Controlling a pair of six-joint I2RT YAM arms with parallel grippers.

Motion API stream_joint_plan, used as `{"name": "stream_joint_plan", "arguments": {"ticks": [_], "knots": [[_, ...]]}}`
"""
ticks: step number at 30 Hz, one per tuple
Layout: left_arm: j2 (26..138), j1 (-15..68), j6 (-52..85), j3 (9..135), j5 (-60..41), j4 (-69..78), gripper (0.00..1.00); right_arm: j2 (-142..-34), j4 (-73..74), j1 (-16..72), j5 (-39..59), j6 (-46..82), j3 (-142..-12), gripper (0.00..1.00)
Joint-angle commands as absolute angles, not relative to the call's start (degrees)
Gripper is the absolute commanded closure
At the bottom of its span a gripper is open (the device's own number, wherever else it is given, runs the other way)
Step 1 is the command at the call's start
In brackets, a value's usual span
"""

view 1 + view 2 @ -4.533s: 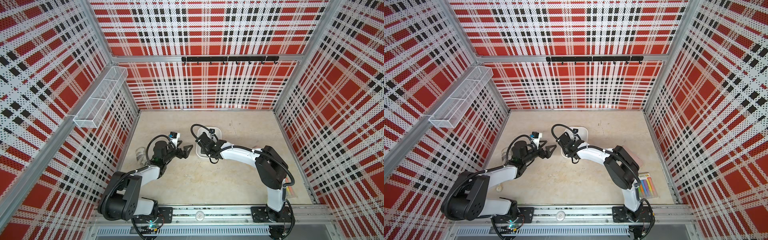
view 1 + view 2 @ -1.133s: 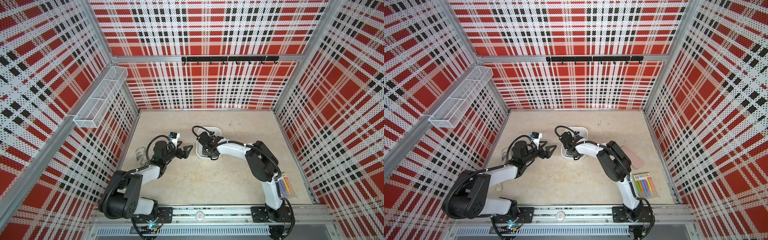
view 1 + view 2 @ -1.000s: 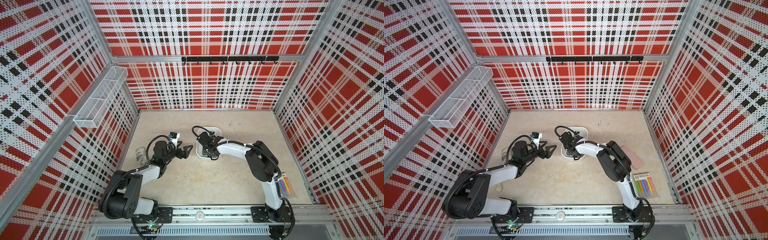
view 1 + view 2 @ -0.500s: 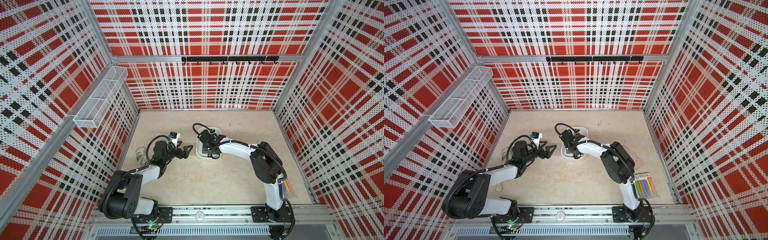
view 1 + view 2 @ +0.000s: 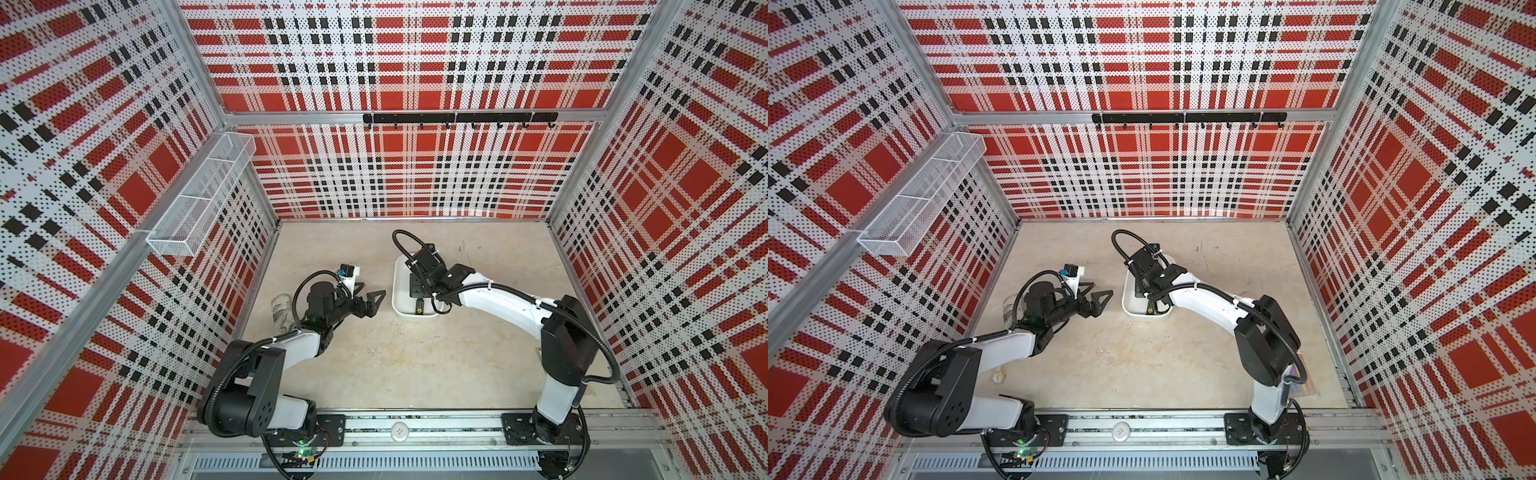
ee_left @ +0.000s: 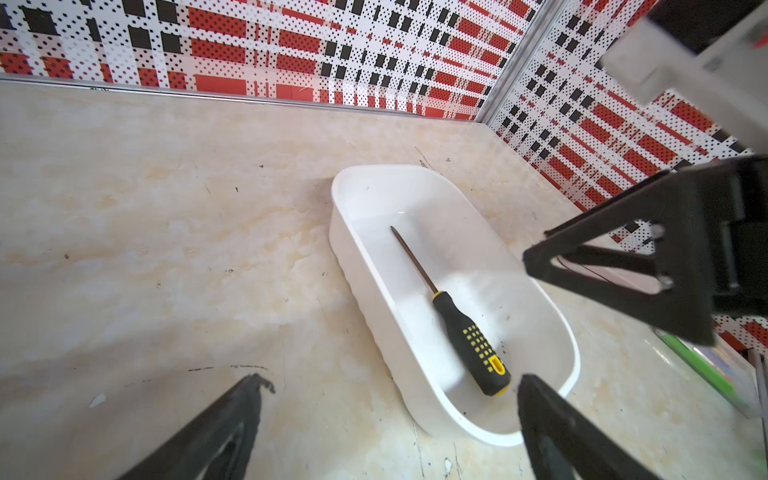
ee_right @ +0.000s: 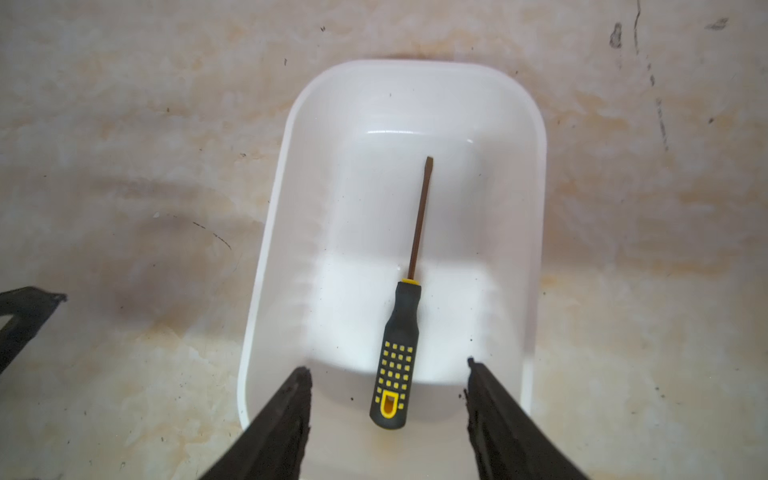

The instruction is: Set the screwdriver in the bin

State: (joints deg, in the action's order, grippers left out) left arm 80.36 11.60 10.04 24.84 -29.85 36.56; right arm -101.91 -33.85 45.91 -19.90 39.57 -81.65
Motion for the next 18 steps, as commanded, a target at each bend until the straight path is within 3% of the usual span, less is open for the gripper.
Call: {"name": "stream_joint_plan", "arguments": {"ticks": [1,18], "knots": [[80.65,10.82,10.11,24.9,-30.89,37.75,0.02,-96.39,-31.42,44.65,-24.04,29.94,-78.32,0.38],[67.1,6.34,10.98,21.61,-11.26,34.1,0.02,-60.51,6.43,21.98,-21.97,14.63,-36.4,0.38]]}}
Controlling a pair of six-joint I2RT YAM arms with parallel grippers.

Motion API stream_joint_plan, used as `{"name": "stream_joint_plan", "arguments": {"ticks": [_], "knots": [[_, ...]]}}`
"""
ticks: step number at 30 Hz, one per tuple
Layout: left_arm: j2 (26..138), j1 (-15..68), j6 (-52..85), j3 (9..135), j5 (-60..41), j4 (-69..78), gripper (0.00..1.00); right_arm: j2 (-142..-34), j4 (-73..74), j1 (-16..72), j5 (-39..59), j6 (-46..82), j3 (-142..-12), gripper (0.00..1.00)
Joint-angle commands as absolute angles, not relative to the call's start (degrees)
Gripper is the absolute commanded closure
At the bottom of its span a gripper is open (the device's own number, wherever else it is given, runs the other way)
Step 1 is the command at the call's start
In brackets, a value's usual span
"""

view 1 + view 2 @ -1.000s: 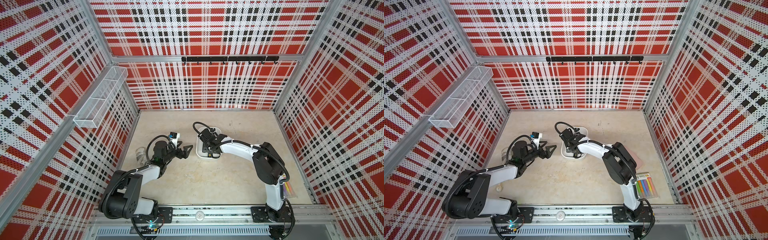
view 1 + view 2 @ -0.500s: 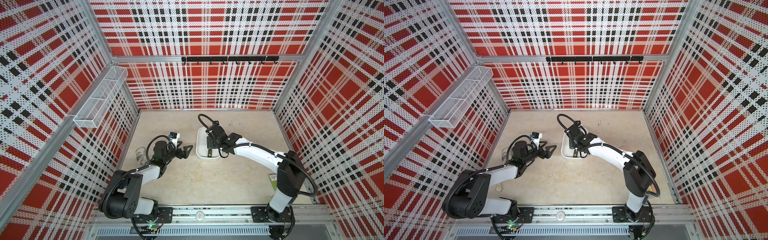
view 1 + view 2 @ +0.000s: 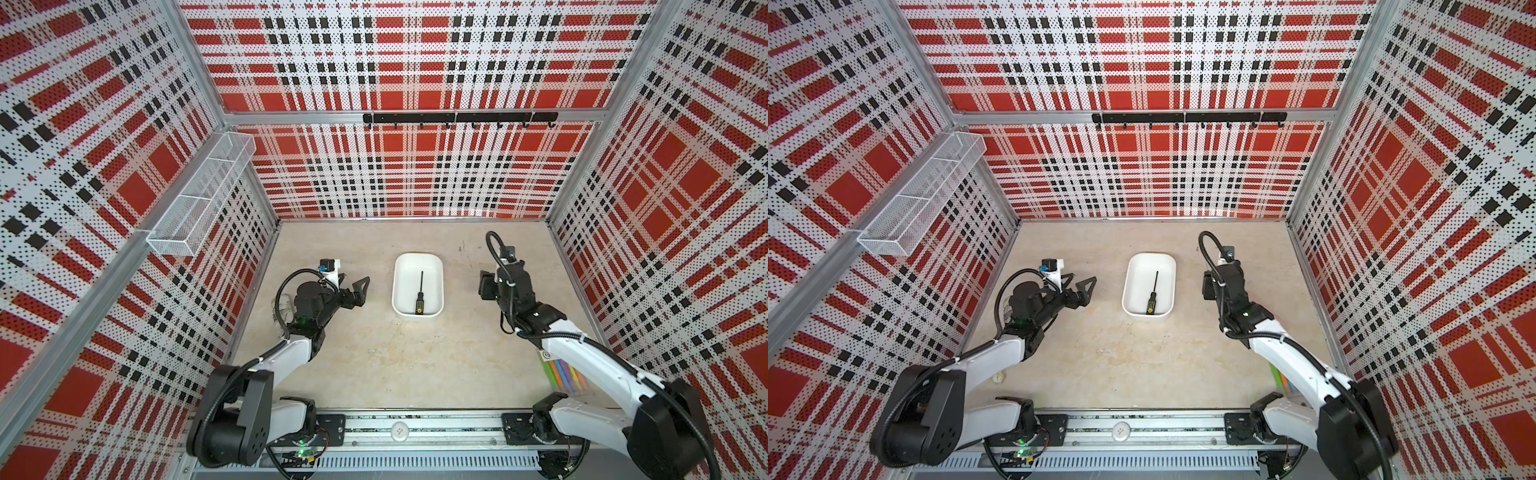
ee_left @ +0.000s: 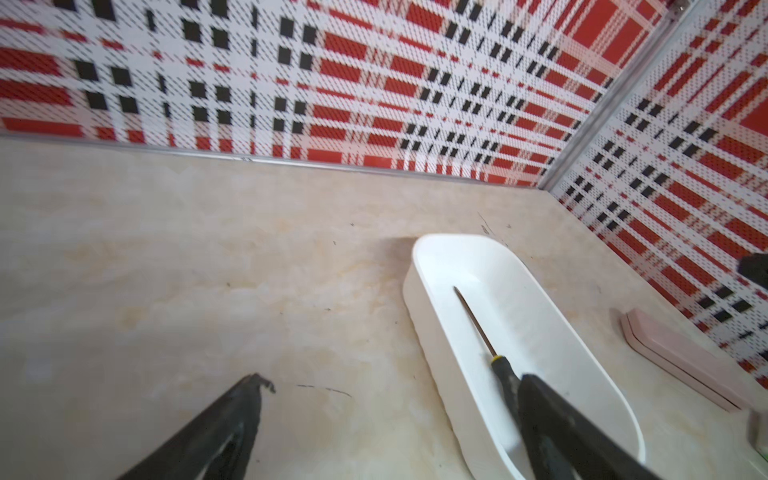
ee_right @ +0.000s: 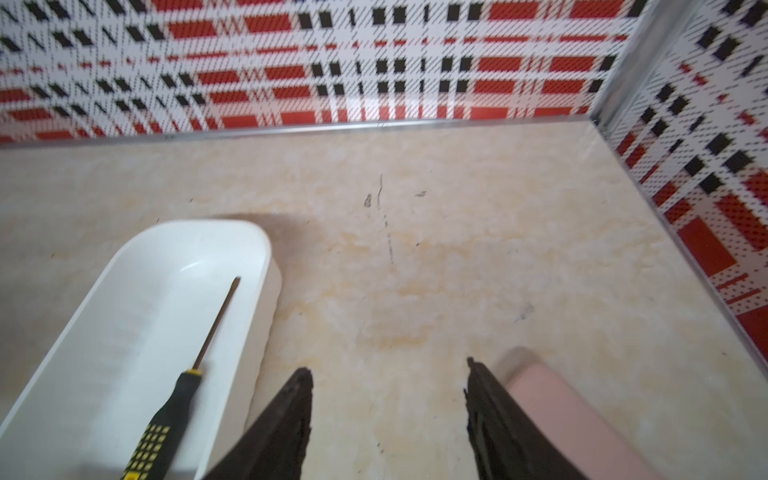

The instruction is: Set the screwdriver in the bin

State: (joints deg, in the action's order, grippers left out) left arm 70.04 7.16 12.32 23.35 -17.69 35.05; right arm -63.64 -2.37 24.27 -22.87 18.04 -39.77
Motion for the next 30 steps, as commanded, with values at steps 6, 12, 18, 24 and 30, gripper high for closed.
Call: {"name": "stream_joint_plan", "arguments": {"ticks": [6,12,18,24,30], "knots": [[62.43,5.05,6.23,18.0,-1.52,36.74,0.02,-55.35,16.33,16.17,-20.66,10.31,-27.08,0.39],[60.69,0.66,5.03,13.27,0.88,45.06,0.02,-54.9,33.98,14.2,-21.09,3.57,-16.31,0.4],[62.64,-0.59,2.13,5.09,2.76,62.55,0.02,-63.14,55.41,13.55,-20.21,-1.29,-8.97,0.4],[67.91,-1.32,2.01,3.51,2.61,69.47,0.02,-74.61,67.14,12.22,-19.63,-1.57,-8.44,0.4],[73.54,-1.79,1.6,4.95,1.17,73.99,0.02,-79.34,70.45,10.54,-19.15,-1.98,-9.39,0.4]]}}
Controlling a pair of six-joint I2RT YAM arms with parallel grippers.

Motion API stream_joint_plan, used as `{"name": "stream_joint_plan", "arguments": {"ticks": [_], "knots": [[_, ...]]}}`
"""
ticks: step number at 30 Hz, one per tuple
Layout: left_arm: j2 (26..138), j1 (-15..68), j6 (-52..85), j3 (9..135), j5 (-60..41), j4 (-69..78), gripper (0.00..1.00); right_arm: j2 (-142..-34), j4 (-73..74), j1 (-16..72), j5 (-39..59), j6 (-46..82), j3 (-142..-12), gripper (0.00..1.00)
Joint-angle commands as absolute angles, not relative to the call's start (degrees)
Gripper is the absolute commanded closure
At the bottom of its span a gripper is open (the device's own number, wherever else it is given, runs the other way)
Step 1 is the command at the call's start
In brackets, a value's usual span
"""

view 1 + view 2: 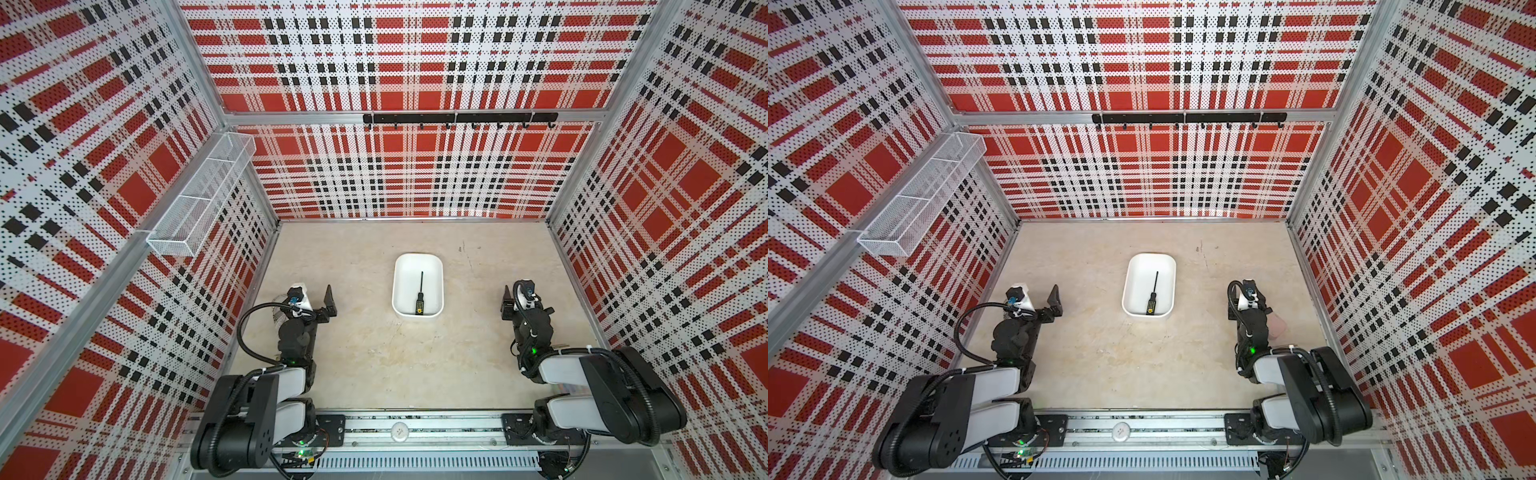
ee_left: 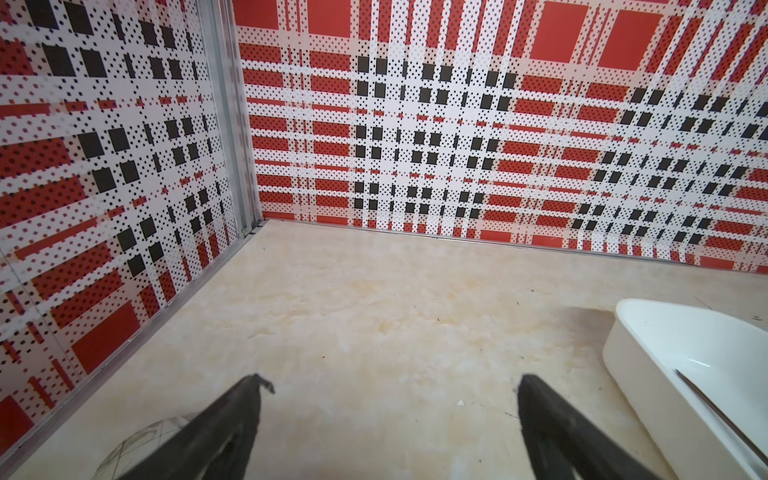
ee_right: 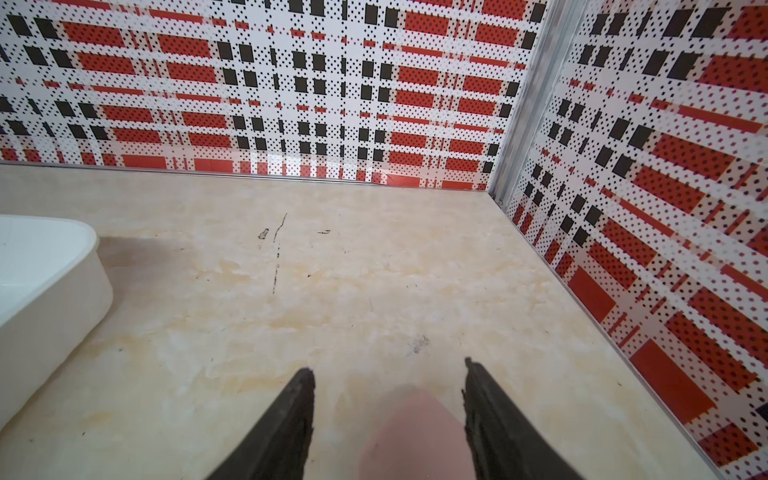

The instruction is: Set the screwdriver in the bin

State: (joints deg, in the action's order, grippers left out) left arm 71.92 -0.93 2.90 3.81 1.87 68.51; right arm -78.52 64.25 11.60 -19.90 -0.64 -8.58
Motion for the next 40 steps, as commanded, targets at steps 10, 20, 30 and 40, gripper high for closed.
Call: {"name": "stream_joint_plan", "arguments": {"ticks": [10,20,30,40], "knots": [[91.34,-4.67,3.41,7.7,-2.14,90.58,0.02,-89.65,76.45,6.49,-14.77,0.26,-11.61,0.4],[90.65,-3.17,1.91,11.8,0.34,81.16,0.02,-90.24,65.99,2.05,-8.46,3.96,-16.89,0.35],[90.42,-2.21,1.47,11.88,2.45,80.5,0.02,-90.19,66.37,2.12,-8.95,3.86,-16.66,0.0],[90.32,-2.2,1.44,11.69,2.45,80.77,0.02,-90.06,66.16,2.15,-8.52,3.84,-16.7,0.0]]}}
